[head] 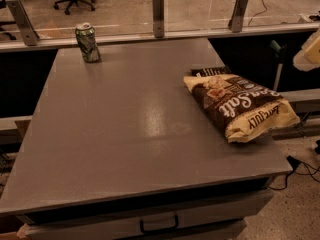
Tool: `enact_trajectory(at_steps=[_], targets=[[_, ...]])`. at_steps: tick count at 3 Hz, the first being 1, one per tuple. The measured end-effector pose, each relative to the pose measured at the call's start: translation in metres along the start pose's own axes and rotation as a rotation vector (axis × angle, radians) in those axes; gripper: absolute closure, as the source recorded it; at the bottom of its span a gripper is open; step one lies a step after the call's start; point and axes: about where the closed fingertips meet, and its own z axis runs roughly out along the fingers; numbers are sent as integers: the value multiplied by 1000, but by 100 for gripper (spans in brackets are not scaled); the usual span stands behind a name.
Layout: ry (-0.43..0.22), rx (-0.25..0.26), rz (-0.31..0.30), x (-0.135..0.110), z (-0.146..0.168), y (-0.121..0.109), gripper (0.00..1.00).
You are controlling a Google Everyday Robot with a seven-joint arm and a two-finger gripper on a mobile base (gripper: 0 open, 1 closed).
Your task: Move brown chip bag near rxbar chocolate
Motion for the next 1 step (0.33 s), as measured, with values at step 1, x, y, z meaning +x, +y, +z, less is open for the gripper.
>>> enact_trajectory(at_steps=[1], targets=[[0,0,0,0,0,0,0]])
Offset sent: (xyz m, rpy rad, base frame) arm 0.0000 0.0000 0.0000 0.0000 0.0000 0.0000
